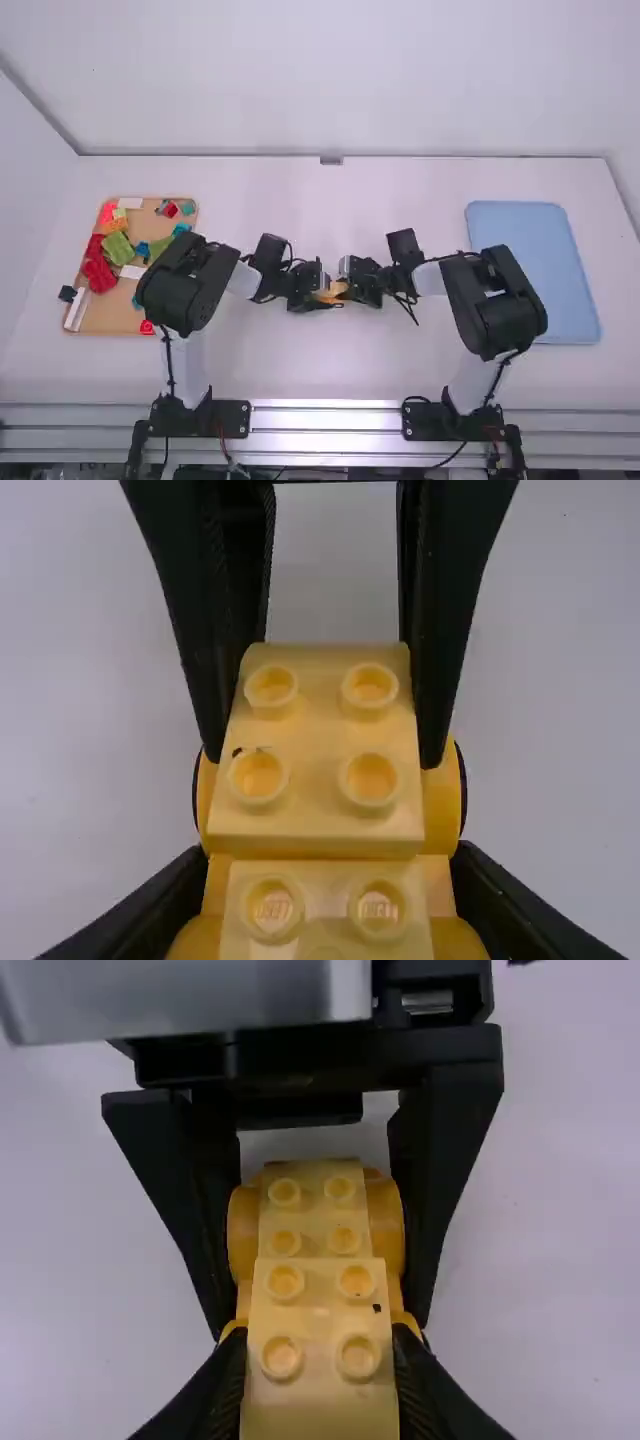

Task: Assemble lego blocks to make yellow taxi

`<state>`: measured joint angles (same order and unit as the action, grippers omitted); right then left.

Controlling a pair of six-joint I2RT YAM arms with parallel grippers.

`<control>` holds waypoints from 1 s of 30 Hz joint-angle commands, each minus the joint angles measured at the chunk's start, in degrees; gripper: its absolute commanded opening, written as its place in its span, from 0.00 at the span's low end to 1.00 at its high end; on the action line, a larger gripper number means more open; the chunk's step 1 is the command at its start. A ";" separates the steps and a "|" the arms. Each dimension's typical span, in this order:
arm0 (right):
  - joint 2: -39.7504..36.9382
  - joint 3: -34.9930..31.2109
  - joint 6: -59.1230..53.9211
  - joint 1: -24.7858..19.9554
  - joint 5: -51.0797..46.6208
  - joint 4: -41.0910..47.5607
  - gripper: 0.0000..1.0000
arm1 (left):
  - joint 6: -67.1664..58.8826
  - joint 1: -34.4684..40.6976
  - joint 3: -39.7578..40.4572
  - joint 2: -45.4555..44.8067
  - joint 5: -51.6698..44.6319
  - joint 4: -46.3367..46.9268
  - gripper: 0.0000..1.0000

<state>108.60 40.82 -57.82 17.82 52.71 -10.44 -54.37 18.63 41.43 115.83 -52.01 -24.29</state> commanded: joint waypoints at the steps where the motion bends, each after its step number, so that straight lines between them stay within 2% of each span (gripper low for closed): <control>1: 1.46 0.46 -0.70 -0.20 -2.75 0.31 0.16 | -0.57 -0.24 0.17 1.51 0.46 0.85 0.44; 6: 1.46 0.42 -0.52 0.72 -6.10 0.31 0.22 | -0.55 -0.24 0.17 1.51 0.39 0.87 0.44; 9: 1.46 0.42 -0.48 1.44 -7.50 0.13 0.29 | -0.57 -0.24 0.17 1.51 0.44 0.83 0.44; 10: 1.46 0.42 -0.52 1.70 -7.98 0.09 0.36 | -0.52 -0.24 0.20 1.51 0.44 0.83 0.44; 12: 1.46 0.50 -0.50 1.75 -8.20 0.13 0.39 | -0.52 -0.26 0.17 1.51 0.44 0.87 0.45; 15: 1.46 0.52 -0.42 1.62 -7.67 -0.33 0.53 | -0.04 -0.24 0.17 1.51 0.44 0.85 0.45; 16: 1.46 0.52 -0.44 1.46 -7.65 -0.50 0.54 | 0.07 -0.24 0.17 1.51 0.44 0.83 0.45; 19: 1.44 0.52 0.94 0.57 -7.37 -1.79 0.56 | 0.07 -0.24 0.17 1.51 0.44 0.85 0.45; 25: 1.44 0.52 2.27 0.11 -6.19 -2.62 0.55 | 0.09 -0.24 0.17 1.51 0.44 0.87 0.46; 30: -1.53 0.52 -3.15 -1.27 6.47 -1.84 0.57 | 0.09 -0.24 0.17 1.51 0.44 0.90 0.46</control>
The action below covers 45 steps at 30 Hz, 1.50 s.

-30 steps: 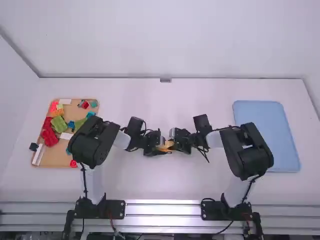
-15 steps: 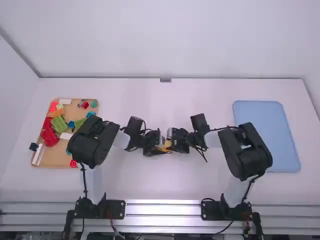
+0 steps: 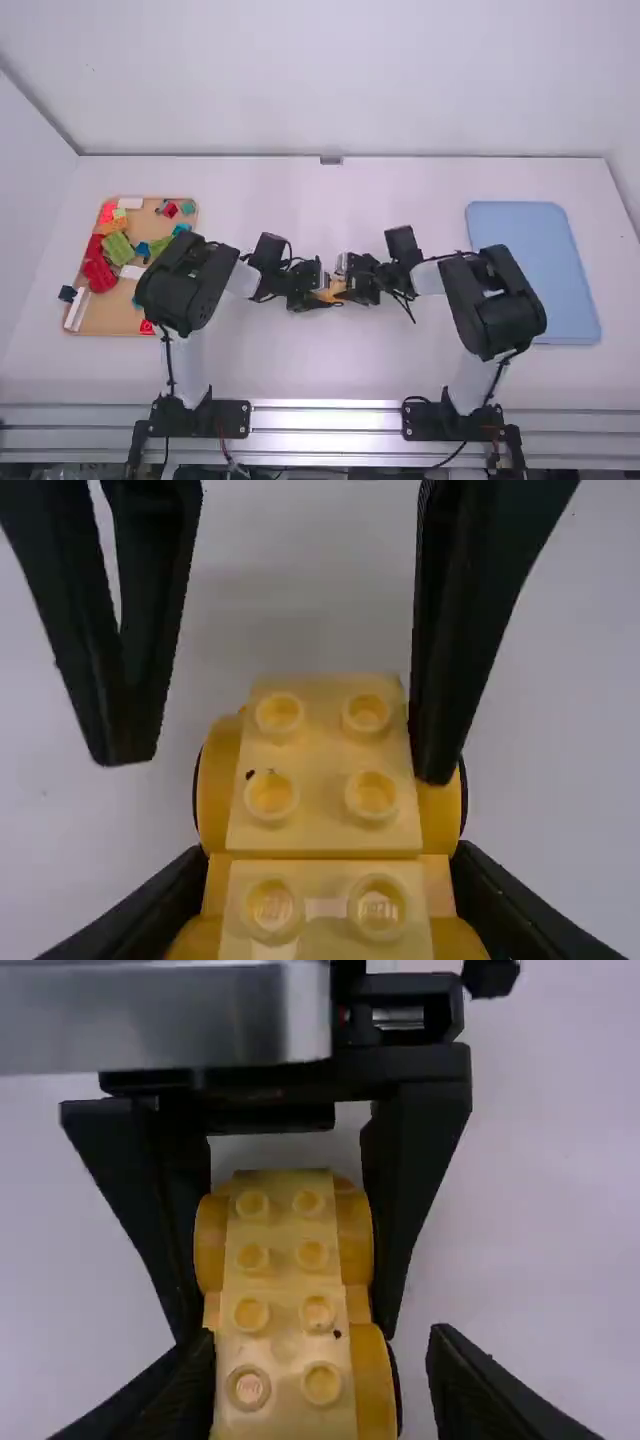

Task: Assemble lego blocks to make yellow taxi

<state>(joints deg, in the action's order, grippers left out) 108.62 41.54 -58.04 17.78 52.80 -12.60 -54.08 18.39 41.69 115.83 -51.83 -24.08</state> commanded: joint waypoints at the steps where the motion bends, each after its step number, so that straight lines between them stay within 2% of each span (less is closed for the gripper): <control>1: -2.71 -0.20 -3.74 -1.73 8.31 1.03 0.57 | -0.20 -0.02 -0.09 1.51 0.26 0.66 0.46; 3: -4.15 -0.22 -3.63 -2.49 9.16 1.49 0.55 | -0.20 0.00 -0.09 1.51 0.26 0.68 0.46; 4: -4.61 -0.26 -2.89 -2.71 8.59 1.25 0.43 | -0.20 0.00 -0.09 1.51 0.26 0.63 0.46; 5: -4.68 -0.26 -1.92 -2.75 7.58 0.94 0.22 | -0.20 0.00 -0.09 1.51 0.26 0.63 0.46; 6: -4.68 -0.26 -1.81 -2.75 7.37 0.96 0.13 | -0.22 0.00 -0.09 1.51 0.24 0.63 0.45; 7: -4.68 -0.26 -0.50 -2.49 4.96 1.42 0.00 | -0.22 0.00 -0.09 1.51 0.26 0.59 0.45; 12: -4.68 -0.31 1.27 1.31 -4.76 5.62 0.00 | -0.22 0.00 -0.09 1.51 0.26 0.44 0.45; 21: -4.35 -0.35 3.48 4.07 -12.52 9.03 0.00 | -0.22 0.00 -0.07 1.51 0.26 0.44 0.45; 24: -1.60 0.11 4.52 4.44 -14.47 8.35 0.00 | -0.17 0.00 -0.09 1.51 0.24 0.46 0.45; 29: 3.13 1.81 6.25 4.24 -15.28 8.98 0.00 | 0.61 0.00 -0.09 1.51 -0.17 0.24 0.45; 33: 5.05 3.28 2.84 4.39 -11.65 9.03 0.00 | 0.66 0.00 -0.09 1.51 -0.15 0.22 0.44; 37: 0.57 5.09 2.08 4.15 -8.79 9.38 0.00 | 0.66 0.00 -0.07 1.51 -0.13 0.20 0.45; 39: -4.61 5.49 1.62 3.41 -8.28 11.28 0.00 | 0.66 0.00 -0.09 1.51 -0.15 0.17 0.45; 41: -7.48 5.49 1.68 2.95 -7.91 12.00 0.08 | 0.68 0.00 -0.09 1.51 -0.15 0.20 0.47; 43: -14.14 5.33 4.09 1.64 -9.14 12.94 0.68 | 0.68 0.04 -0.07 1.51 -0.15 0.09 0.54; 44: -15.56 5.31 5.73 1.40 -10.45 13.03 0.90 | 0.68 0.02 -0.07 1.51 -0.15 0.00 0.57; 45: -16.74 5.31 7.58 1.16 -12.00 13.18 0.99 | 0.68 0.02 -0.07 1.51 -0.15 -0.07 0.60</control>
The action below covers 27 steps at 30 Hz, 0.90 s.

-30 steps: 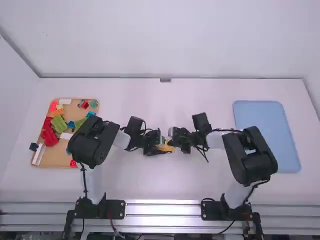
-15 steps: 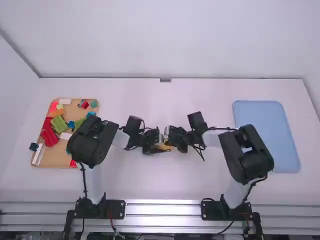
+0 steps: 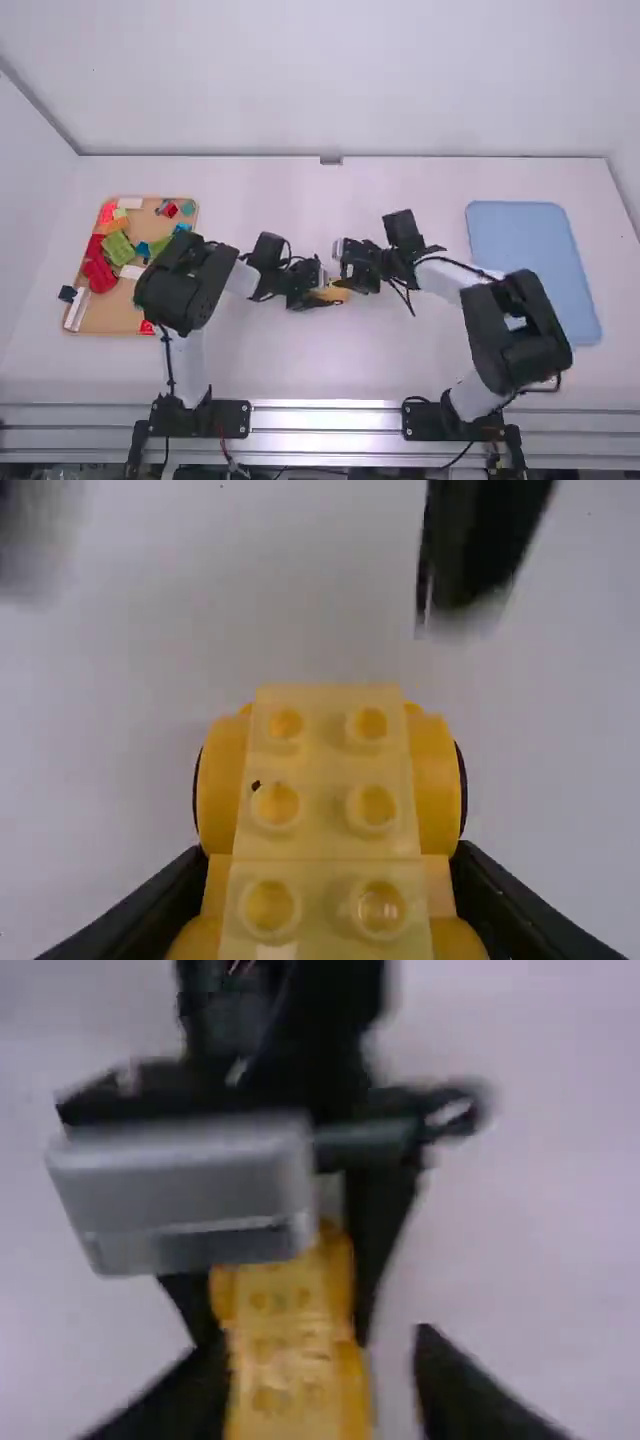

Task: Assemble lego blocks to make yellow taxi

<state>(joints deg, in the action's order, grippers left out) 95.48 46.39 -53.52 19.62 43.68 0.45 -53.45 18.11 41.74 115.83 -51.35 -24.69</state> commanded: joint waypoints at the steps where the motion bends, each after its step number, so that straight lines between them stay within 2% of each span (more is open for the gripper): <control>1: -5.73 0.46 6.43 -1.07 -6.05 0.57 0.98 | 0.07 0.33 -0.13 1.51 -0.63 0.39 0.67; 2: -7.39 0.46 8.68 -1.38 -8.87 1.42 0.99 | 0.02 0.33 -0.13 1.51 -0.57 0.24 0.79; 3: -8.48 0.46 9.53 -1.49 -10.95 2.12 0.99 | 0.07 0.28 -0.11 1.51 -0.33 0.11 0.86; 4: -8.59 0.46 9.66 -1.49 -11.13 2.21 0.99 | 0.07 0.26 -0.13 1.51 -0.31 0.11 0.89; 5: -9.05 0.46 9.79 -1.60 -12.11 2.45 0.98 | 0.04 0.24 -0.13 1.38 -0.11 0.13 0.98; 8: -9.03 0.46 9.64 -1.60 -12.04 2.45 0.98 | 0.09 -0.04 -0.13 0.55 -0.24 0.92 0.99; 11: -9.03 0.48 9.73 -1.60 -12.13 2.36 0.99 | 0.24 -2.32 -0.13 -3.96 -0.04 6.12 0.99; 17: -8.98 0.48 10.34 -1.60 -12.07 -0.11 0.99 | 0.02 -9.35 -0.11 -17.03 0.37 20.59 0.99; 18: -8.98 0.48 10.25 -1.60 -12.04 -0.79 0.99 | 0.79 -12.41 -0.11 -21.88 2.29 25.18 0.99; 19: -8.98 0.48 10.29 -1.57 -12.04 -1.03 0.98 | 0.98 -12.70 -0.11 -22.36 2.58 25.62 0.99; 22: -8.96 0.48 12.20 -1.60 -12.07 -2.93 0.99 | 7.54 -16.46 -0.13 -30.12 7.67 29.33 0.99; 24: -8.96 0.48 13.44 -1.60 -12.04 -4.98 0.99 | 22.77 -18.78 -0.11 -38.80 17.35 29.97 0.99; 26: -8.96 0.48 13.44 -1.60 -12.07 -5.64 0.98 | 27.21 -19.06 -0.11 -42.01 20.98 30.38 0.99; 27: -8.96 0.48 13.44 -1.60 -12.09 -6.43 0.99 | 31.89 -19.06 -0.11 -46.62 25.55 30.77 0.99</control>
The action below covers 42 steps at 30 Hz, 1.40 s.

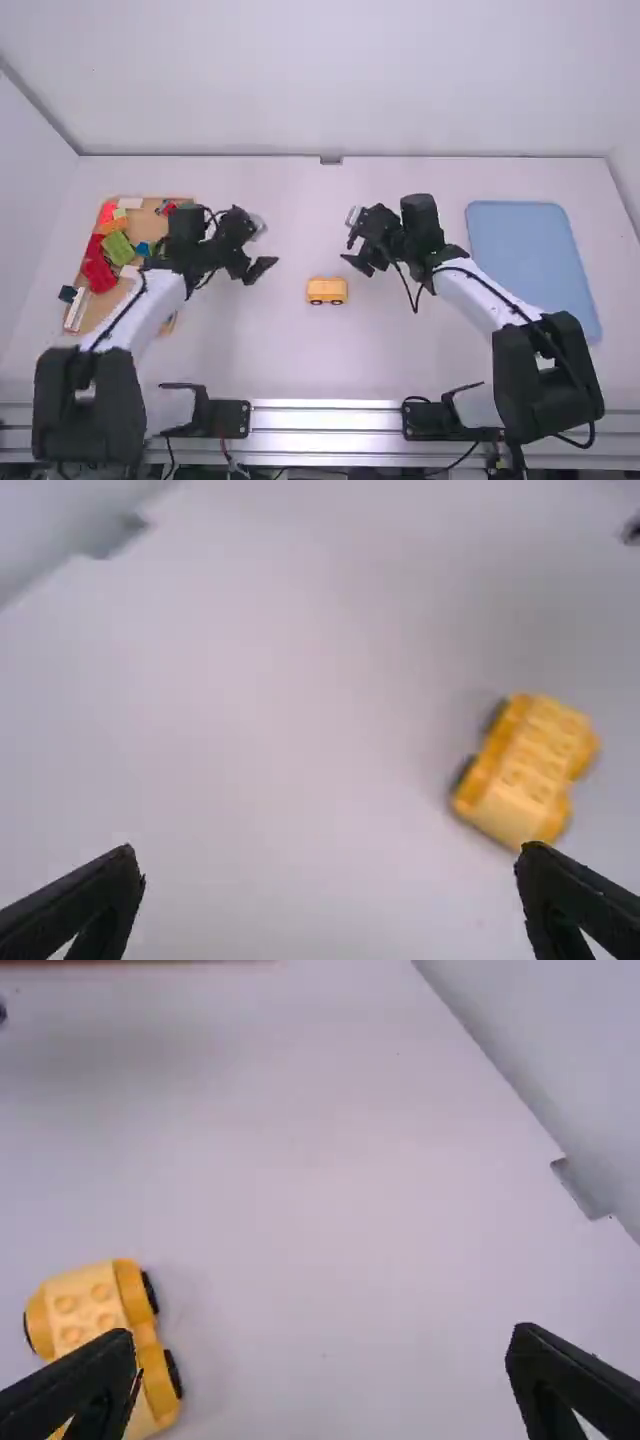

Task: Assemble lego blocks to make yellow taxi

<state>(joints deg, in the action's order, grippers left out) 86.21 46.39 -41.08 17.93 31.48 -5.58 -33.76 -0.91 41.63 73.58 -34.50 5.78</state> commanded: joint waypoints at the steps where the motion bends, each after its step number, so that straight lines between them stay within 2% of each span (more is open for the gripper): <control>1: 0.31 0.48 1.01 0.09 0.15 -0.72 0.99 | 13.79 0.26 -0.02 -7.34 11.85 0.70 0.99; 2: 0.31 0.48 1.03 0.09 0.13 -0.85 0.98 | 14.05 0.33 -0.02 -8.37 13.03 0.74 0.99; 5: 0.31 0.48 1.07 0.11 0.15 -1.27 0.98 | 14.43 -0.07 -0.02 -17.70 24.46 1.16 0.99; 10: 0.31 0.48 1.01 0.11 0.15 -1.55 0.98 | 22.12 -0.11 0.85 -24.41 38.88 -2.60 0.99; 11: 0.31 0.48 1.05 0.09 0.15 -1.77 0.98 | 23.63 0.17 2.29 -25.31 44.24 -2.08 0.99; 13: 0.31 0.48 1.03 0.11 0.15 -2.19 0.98 | 23.78 0.00 6.49 -25.22 50.25 1.18 0.99; 14: 0.31 0.48 1.03 0.11 0.15 -2.19 0.98 | 23.78 0.00 6.49 -25.22 50.25 1.18 0.99; 16: 0.31 0.48 2.47 0.11 0.11 -3.06 0.99 | 27.21 -0.66 12.04 -23.50 55.47 5.57 0.99; 17: 0.31 0.48 4.17 0.09 0.17 -3.93 0.99 | 30.95 -1.16 16.41 -21.29 58.69 9.38 0.99; 22: 0.31 0.48 5.55 0.11 0.17 -6.40 0.99 | 41.55 -2.84 26.45 -13.86 65.51 18.27 0.99; 29: 0.31 0.48 6.78 0.02 -0.24 -7.74 0.99 | 46.21 -7.72 41.70 -0.33 64.08 27.89 0.99; 35: 0.31 0.48 7.87 -1.05 0.00 -7.26 0.99 | 48.00 -19.32 62.29 17.90 52.24 44.00 0.99; 40: 0.31 0.48 8.37 -0.90 0.15 -7.30 0.98 | 48.54 -26.58 76.24 31.82 41.27 53.46 1.00; 42: 0.31 0.48 8.31 -0.63 0.11 -7.28 0.98 | 48.59 -28.13 79.45 35.28 38.64 55.30 1.00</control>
<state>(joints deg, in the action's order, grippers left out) 86.24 46.39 -33.34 16.97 31.16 -12.80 13.98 -27.05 117.14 105.34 11.81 59.55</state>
